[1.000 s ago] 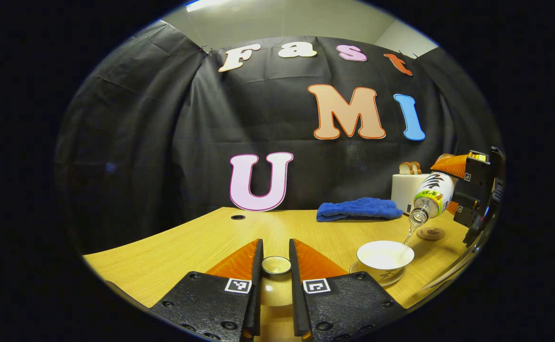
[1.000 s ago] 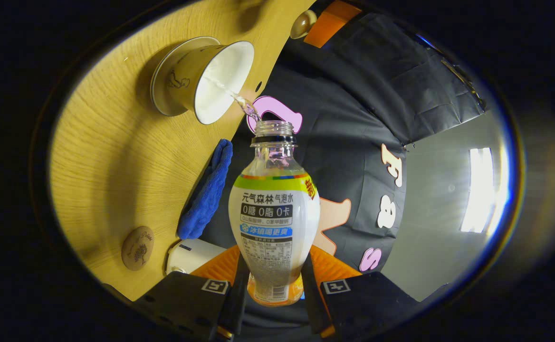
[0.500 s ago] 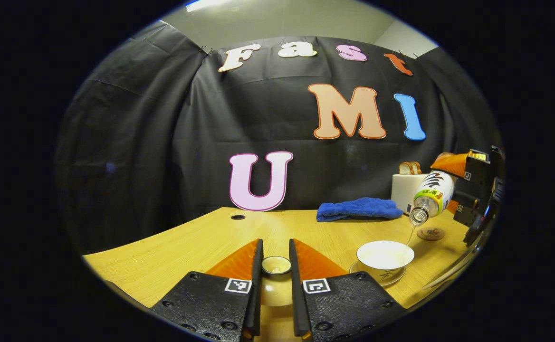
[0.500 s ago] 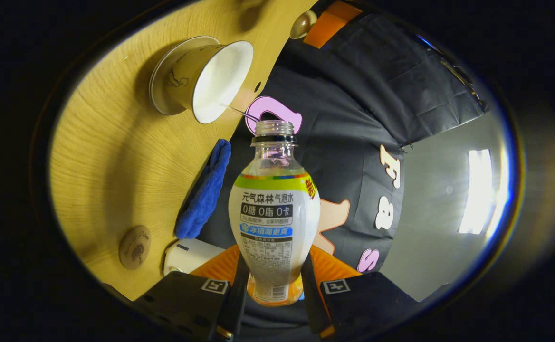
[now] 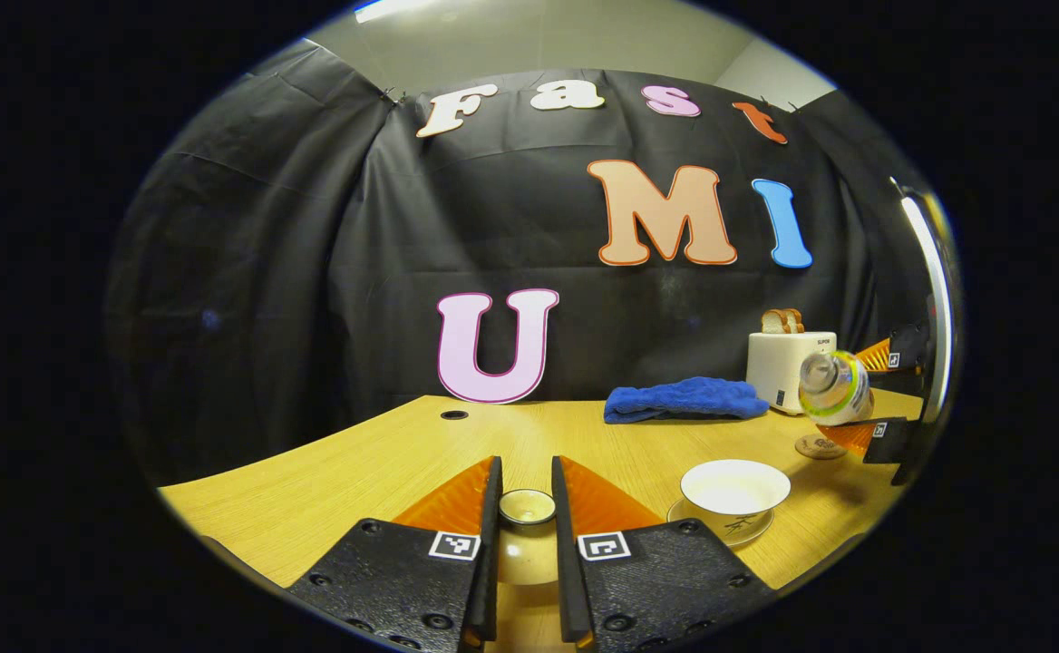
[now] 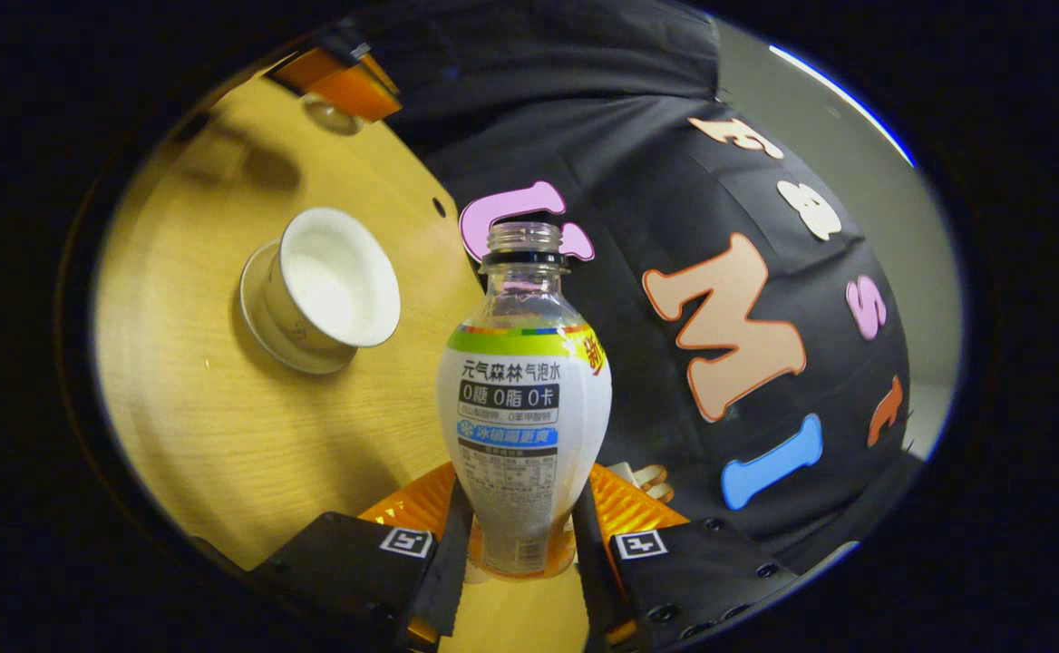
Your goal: Open the teacup lid with one hand, grasp the water bottle and pour water into the teacup with the other hand; after pouring, place the water bottle on the coaster and then close the teacup lid.
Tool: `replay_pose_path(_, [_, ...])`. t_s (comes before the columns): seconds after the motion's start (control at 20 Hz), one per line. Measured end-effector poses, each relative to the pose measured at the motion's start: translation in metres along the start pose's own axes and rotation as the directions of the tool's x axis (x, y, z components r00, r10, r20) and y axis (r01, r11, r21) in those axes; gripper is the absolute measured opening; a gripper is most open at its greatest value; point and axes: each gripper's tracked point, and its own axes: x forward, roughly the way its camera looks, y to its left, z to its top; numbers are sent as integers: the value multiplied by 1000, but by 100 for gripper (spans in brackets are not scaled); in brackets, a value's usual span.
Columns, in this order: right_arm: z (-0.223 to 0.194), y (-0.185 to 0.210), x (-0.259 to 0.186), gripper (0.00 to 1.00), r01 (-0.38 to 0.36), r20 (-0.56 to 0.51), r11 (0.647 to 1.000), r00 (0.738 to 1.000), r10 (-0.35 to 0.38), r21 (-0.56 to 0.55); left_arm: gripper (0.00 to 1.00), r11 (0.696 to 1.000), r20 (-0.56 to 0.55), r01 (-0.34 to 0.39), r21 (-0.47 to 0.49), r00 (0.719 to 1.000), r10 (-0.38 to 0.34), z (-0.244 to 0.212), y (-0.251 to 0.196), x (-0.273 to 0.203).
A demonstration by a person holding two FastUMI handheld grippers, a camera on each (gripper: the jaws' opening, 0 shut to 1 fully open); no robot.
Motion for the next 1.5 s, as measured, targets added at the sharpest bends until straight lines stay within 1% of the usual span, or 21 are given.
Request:
replay_pose_path(0.1, [3, -4, -4, 58, -24, 8, 987, 1000, 23, 159, 24, 1000, 0, 0, 0, 1000, 0, 1, 1, 1])
replay_pose_path(0.15, [5, -7, -5, 62, -31, 10, 974, 1000, 29, 225, 25, 1000, 1, 0, 0, 1000, 0, 0, 1, 0])
replay_pose_path(0.25, [4, -7, -4, 58, -35, 15, 934, 999, 32, 355, 25, 1000, 1, 0, 0, 1000, 0, 0, 1, -1])
replay_pose_path(0.3, [4, -7, -5, 56, -37, 13, 903, 999, 35, 428, 25, 1000, 1, 0, -1, 1000, 0, 1, 0, -1])
replay_pose_path(0.4, [4, -8, -2, 54, -31, 8, 826, 999, 32, 562, 25, 1000, 1, 0, 0, 1000, 0, 0, 0, 0])
replay_pose_path(0.45, [2, -7, -1, 58, -23, 1, 786, 1000, 29, 618, 25, 1000, 1, 0, -1, 1000, 0, 0, 0, 0])
replay_pose_path(0.5, [0, -4, 1, 55, -20, -5, 744, 1000, 31, 668, 25, 1000, 1, 0, -1, 1000, 0, 1, 0, 0])
replay_pose_path(0.55, [-1, -4, 4, 58, -16, -3, 701, 1000, 26, 713, 25, 1000, 2, 0, -1, 1000, 0, -1, 0, -1])
replay_pose_path(0.6, [-2, -2, 7, 58, -14, 1, 665, 1000, 20, 747, 25, 1000, 1, 0, 0, 1000, 0, 0, 1, 0])
replay_pose_path(0.65, [-6, -3, 10, 55, -8, 1, 635, 1000, 12, 772, 25, 1000, 2, 0, -1, 1000, 0, 0, 0, 0])
replay_pose_path(0.7, [-8, -2, 12, 58, 2, -7, 615, 1000, 6, 789, 25, 1000, 2, 0, 0, 1000, 0, 1, 0, 0])
replay_pose_path(0.8, [-10, 2, 15, 58, 23, -29, 580, 1000, 1, 814, 25, 1000, 3, -1, 0, 1000, 1, -2, 1, 1])
replay_pose_path(0.85, [-10, 2, 16, 55, 25, -32, 561, 999, 3, 827, 24, 1000, 3, -1, 0, 1000, 1, -1, 1, 1])
replay_pose_path(0.95, [-12, 7, 20, 58, 28, -36, 523, 999, 4, 852, 25, 1000, 3, 0, 0, 1000, 0, -1, 1, 0])
replay_pose_path(1.05, [-15, 9, 24, 60, 29, -38, 505, 999, 9, 863, 25, 1000, 3, 0, -1, 1000, 0, -1, 0, 1])
replay_pose_path(1.1, [-16, 11, 26, 56, 28, -41, 503, 999, 15, 864, 25, 1000, 3, 0, -1, 1000, 0, -1, 1, 1])
replay_pose_path(1.2, [-17, 14, 28, 60, 23, -45, 494, 998, 33, 869, 25, 1000, 3, 0, -1, 1000, 0, -1, 1, 2])
replay_pose_path(1.3, [-18, 15, 30, 60, 20, -43, 480, 998, 37, 877, 25, 1000, 3, 1, -1, 1000, 0, 0, 0, 1])
replay_pose_path(1.35, [-18, 17, 31, 58, 18, -41, 474, 998, 38, 880, 25, 1000, 3, 1, -1, 1000, -1, -1, 1, 1])
replay_pose_path(1.45, [-20, 21, 33, 60, 15, -41, 486, 998, 43, 874, 25, 1000, 3, 1, -1, 1000, -1, -1, 1, 1])
replay_pose_path(1.5, [-20, 21, 33, 55, 14, -41, 496, 998, 43, 868, 25, 1000, 3, 1, -1, 1000, -1, -1, 1, 1])
